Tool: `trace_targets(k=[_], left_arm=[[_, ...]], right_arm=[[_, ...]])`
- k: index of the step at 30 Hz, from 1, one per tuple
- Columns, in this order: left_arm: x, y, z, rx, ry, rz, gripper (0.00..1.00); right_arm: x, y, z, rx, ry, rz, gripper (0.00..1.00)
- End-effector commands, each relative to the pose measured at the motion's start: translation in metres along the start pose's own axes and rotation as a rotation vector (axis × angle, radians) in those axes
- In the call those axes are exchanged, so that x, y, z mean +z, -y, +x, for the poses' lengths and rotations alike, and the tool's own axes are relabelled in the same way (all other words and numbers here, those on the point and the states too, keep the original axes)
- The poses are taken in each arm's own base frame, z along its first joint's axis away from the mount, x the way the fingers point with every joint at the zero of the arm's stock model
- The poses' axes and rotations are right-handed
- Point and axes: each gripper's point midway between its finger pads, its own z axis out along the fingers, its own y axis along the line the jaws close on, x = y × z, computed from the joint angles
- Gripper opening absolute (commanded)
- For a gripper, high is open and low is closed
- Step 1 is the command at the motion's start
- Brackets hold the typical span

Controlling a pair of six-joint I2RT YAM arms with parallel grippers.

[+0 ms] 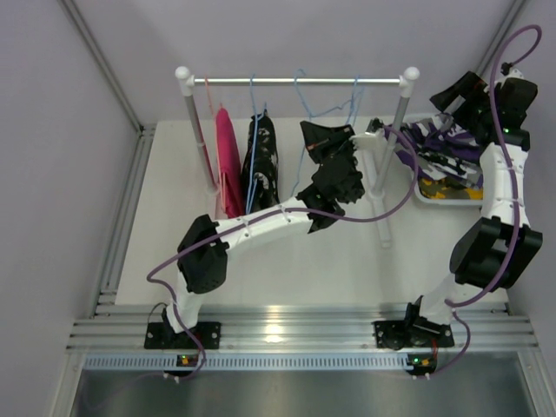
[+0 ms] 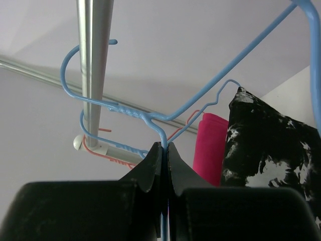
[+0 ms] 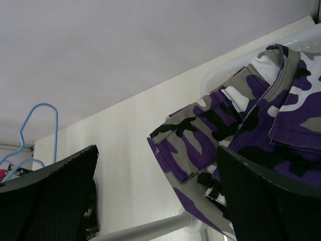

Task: Remove the trousers from the hanger
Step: Place the hanger at the clothesline.

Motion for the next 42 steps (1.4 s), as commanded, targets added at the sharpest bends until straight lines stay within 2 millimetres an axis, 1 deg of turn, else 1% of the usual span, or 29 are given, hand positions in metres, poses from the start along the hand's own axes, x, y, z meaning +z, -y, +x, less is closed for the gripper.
trace_targets(k=[1,2,4,5,6,8,9,10,12,14,16,17,22,27,32,33,35,36,42], left_arm=[[0.002,-0.008,-0.004,-0.057,0.021,-0.013,0.02],[0.001,-0.007,-0.004,-0.055,0.021,-0.012,0.05],[0.001,-0.005,-0.003,-0.052,0.016,-0.013,0.08],[0.001,-0.002,-0.002,-0.048,0.016,-0.013,0.11],[0.001,-0.002,-0.002,-0.047,0.014,-0.019,0.17],[0.001,-0.001,-0.001,-0.043,0.012,-0.024,0.21],[0.000,-0.001,0.000,-0.046,0.012,-0.024,0.25],[-0.001,0.000,0.000,-0.049,0.012,-0.027,0.34],[0.000,0.000,0.001,-0.050,0.012,-0.030,0.37],[-0.001,-0.001,0.001,-0.054,0.013,-0.032,0.43],[0.000,-0.001,0.002,-0.056,0.010,-0.032,0.48],[-0.001,-0.001,0.001,-0.054,0.010,-0.031,0.52],[-0.002,0.000,0.003,-0.053,0.002,-0.029,0.62],[-0.004,-0.005,0.004,-0.063,-0.003,-0.028,0.66],[-0.015,-0.007,0.001,-0.113,0.001,-0.001,0.71],[-0.017,-0.013,0.001,-0.129,0.003,0.004,0.72],[-0.021,-0.015,-0.001,-0.156,0.007,0.016,0.73],[-0.023,-0.019,-0.002,-0.166,0.008,0.021,0.74],[-0.039,-0.035,-0.006,-0.214,0.019,0.047,0.76]], right_arm=[[0.003,-0.005,-0.019,-0.042,0.063,-0.040,1.00],[0.003,-0.004,-0.019,-0.043,0.063,-0.040,1.00],[0.003,-0.002,-0.017,-0.043,0.061,-0.036,0.99],[0.004,-0.002,-0.016,-0.043,0.061,-0.036,0.99],[0.004,-0.002,-0.016,-0.042,0.061,-0.034,0.99],[0.004,0.000,-0.014,-0.040,0.056,-0.033,1.00],[0.005,0.000,-0.014,-0.041,0.057,-0.034,0.99],[0.005,0.000,-0.014,-0.041,0.058,-0.034,0.99],[0.005,0.000,-0.014,-0.041,0.057,-0.034,0.99],[0.005,0.000,-0.015,-0.047,0.061,-0.030,0.99],[0.005,0.001,-0.014,-0.048,0.059,-0.028,0.99],[0.004,0.001,-0.014,-0.048,0.058,-0.029,0.99],[0.005,0.002,-0.012,-0.045,0.055,-0.029,0.99],[0.003,0.000,-0.013,-0.045,0.059,-0.031,0.99],[0.000,-0.001,-0.012,-0.048,0.059,-0.033,0.99],[0.000,-0.001,-0.012,-0.048,0.059,-0.034,0.99],[-0.002,-0.003,-0.012,-0.046,0.062,-0.034,0.99],[-0.003,-0.003,-0.012,-0.045,0.062,-0.038,0.99],[-0.011,-0.011,-0.018,-0.047,0.075,-0.048,0.99]])
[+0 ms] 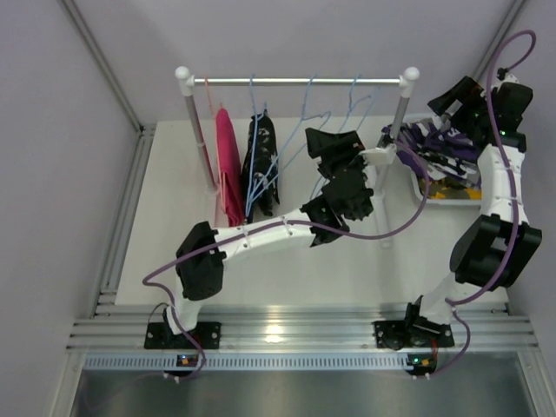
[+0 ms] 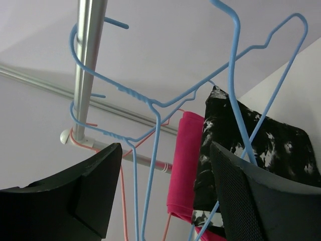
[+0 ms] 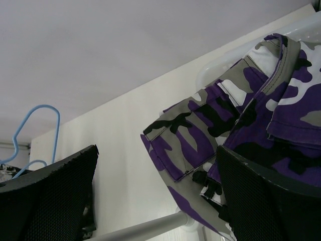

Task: Remove the trousers from the hanger
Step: Place the hanger at the clothesline, then pick up the hanger from the clothesline.

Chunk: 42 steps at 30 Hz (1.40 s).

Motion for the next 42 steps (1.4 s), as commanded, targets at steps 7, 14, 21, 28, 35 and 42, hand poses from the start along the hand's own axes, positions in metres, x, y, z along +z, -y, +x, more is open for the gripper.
trace_targets(k=[7,14,21,28,35,42], left_arm=[[-0.025,-0.067,0.006,-0.215,-0.012,0.000,0.77],[-0.061,-0.113,-0.009,-0.504,0.108,0.167,0.81],[-0.095,-0.137,-0.017,-0.777,0.245,0.430,0.83],[-0.115,-0.163,0.001,-1.007,0.365,0.602,0.84],[-0.124,-0.168,0.030,-1.114,0.398,0.677,0.86],[-0.134,-0.140,0.048,-1.182,0.412,0.797,0.88]], right_arm=[[-0.028,-0.030,-0.029,-0.060,0.100,-0.075,0.99],[-0.065,-0.064,-0.050,-0.087,0.211,-0.142,1.00],[-0.115,-0.118,-0.063,-0.168,0.287,-0.225,1.00],[-0.167,-0.180,-0.043,-0.311,0.313,-0.279,0.99],[-0.210,-0.203,0.003,-0.425,0.288,-0.308,0.99],[-0.215,-0.190,0.050,-0.508,0.222,-0.244,0.99]])
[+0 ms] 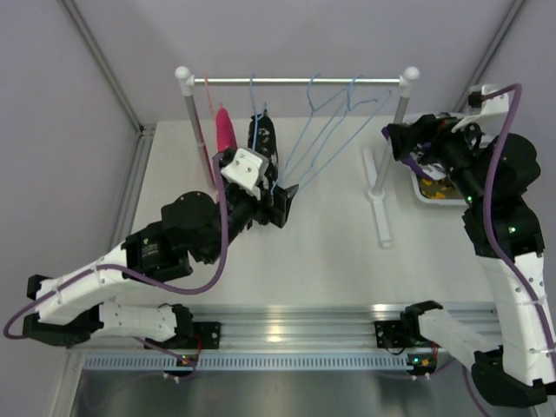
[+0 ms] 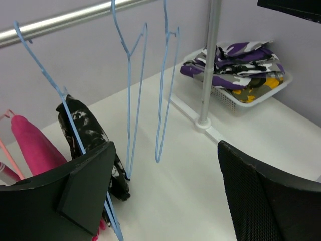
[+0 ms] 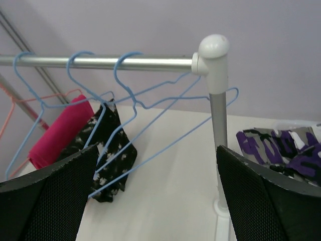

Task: Remove the trousers from the hanger
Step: Pick up the hanger from the clothesline.

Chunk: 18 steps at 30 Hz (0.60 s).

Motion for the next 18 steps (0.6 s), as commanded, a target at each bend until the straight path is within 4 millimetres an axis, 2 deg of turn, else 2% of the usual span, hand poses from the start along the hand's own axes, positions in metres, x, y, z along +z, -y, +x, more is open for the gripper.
trace_targets(k=[1,4,5,9,11,12,13,15,16,17,18], left_arm=[[-0.008,-0.001,-0.013,-0.159,0.069,0.094,0.88],[-0.004,-0.010,-0.006,-0.205,0.064,0.105,0.88],[-0.003,-0.001,-0.004,-0.209,0.059,0.162,0.88],[0.006,-0.001,0.006,-0.228,0.040,0.192,0.89],[0.010,-0.010,0.006,-0.247,0.047,0.178,0.89],[0.010,-0.007,0.005,-0.266,0.045,0.210,0.89],[0.014,-0.017,0.006,-0.273,0.049,0.195,0.89],[0.017,-0.015,0.009,-0.289,0.044,0.243,0.89],[0.024,-0.030,0.012,-0.315,0.038,0.213,0.90],[0.027,-0.032,0.015,-0.336,0.029,0.233,0.90],[0.028,-0.026,0.019,-0.355,0.018,0.314,0.90]], right_arm=[[0.001,0.017,0.041,-0.078,-0.109,0.127,0.99],[-0.001,0.015,0.056,-0.129,-0.134,0.176,0.99],[-0.003,0.015,0.056,-0.147,-0.127,0.185,0.99],[-0.010,0.009,0.054,-0.159,-0.110,0.187,0.99],[-0.014,0.005,0.052,-0.156,-0.105,0.175,0.99],[-0.017,0.005,0.051,-0.154,-0.099,0.173,0.99],[-0.018,0.004,0.053,-0.156,-0.105,0.171,0.99],[-0.023,0.005,0.054,-0.155,-0.106,0.172,0.99],[-0.023,0.004,0.058,-0.154,-0.114,0.166,0.99],[-0.024,0.004,0.059,-0.151,-0.116,0.165,1.00],[-0.026,0.004,0.060,-0.150,-0.117,0.162,1.00]])
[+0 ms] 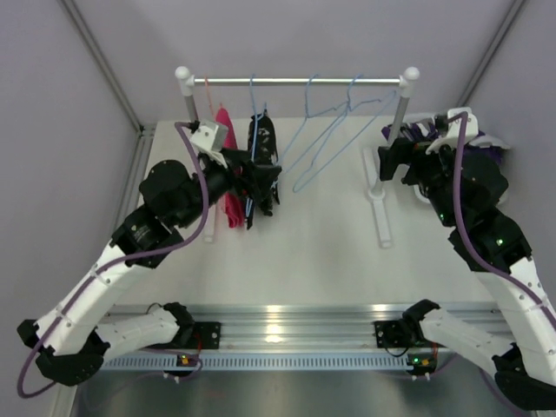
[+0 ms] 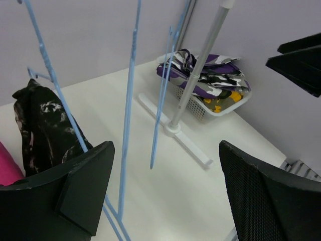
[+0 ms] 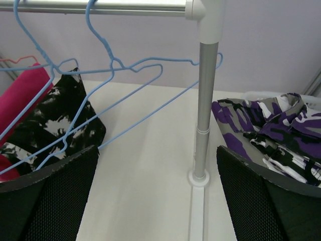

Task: Remove the trousers from the hanger
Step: Pick up the hanger from the clothesline.

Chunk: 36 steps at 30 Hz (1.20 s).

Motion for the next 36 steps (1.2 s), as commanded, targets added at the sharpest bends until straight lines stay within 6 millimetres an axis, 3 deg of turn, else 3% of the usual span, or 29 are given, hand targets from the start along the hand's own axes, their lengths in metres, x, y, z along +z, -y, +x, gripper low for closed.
trace_targets(k=[1,3,4,7,11,19,27,36], left_arm=[[0.011,-0.009,-0.007,-0.156,0.012,0.134,0.89],[0.015,-0.031,0.000,-0.192,-0.002,0.104,0.89],[0.017,-0.052,0.001,-0.169,0.003,0.017,0.89],[0.014,-0.083,0.001,-0.122,-0.002,-0.155,0.89],[0.009,-0.108,-0.007,-0.070,0.005,-0.295,0.89],[0.029,-0.118,-0.008,-0.031,-0.029,-0.326,0.90],[0.052,-0.099,-0.018,0.007,-0.032,-0.284,0.89],[0.082,-0.113,0.000,0.067,-0.093,-0.370,0.89]], right_arm=[[-0.008,0.003,0.010,-0.016,-0.024,0.012,0.99],[-0.012,0.004,0.011,-0.015,-0.025,0.014,1.00],[-0.013,0.004,0.011,-0.017,-0.025,0.014,0.99],[-0.017,0.007,0.010,-0.020,-0.016,0.020,0.99],[-0.016,0.008,0.013,-0.024,-0.021,0.029,1.00],[-0.002,0.001,0.034,-0.013,-0.048,0.013,1.00],[0.006,0.000,0.046,-0.028,-0.066,0.021,0.99],[0.011,-0.001,0.056,-0.032,-0.077,0.019,0.99]])
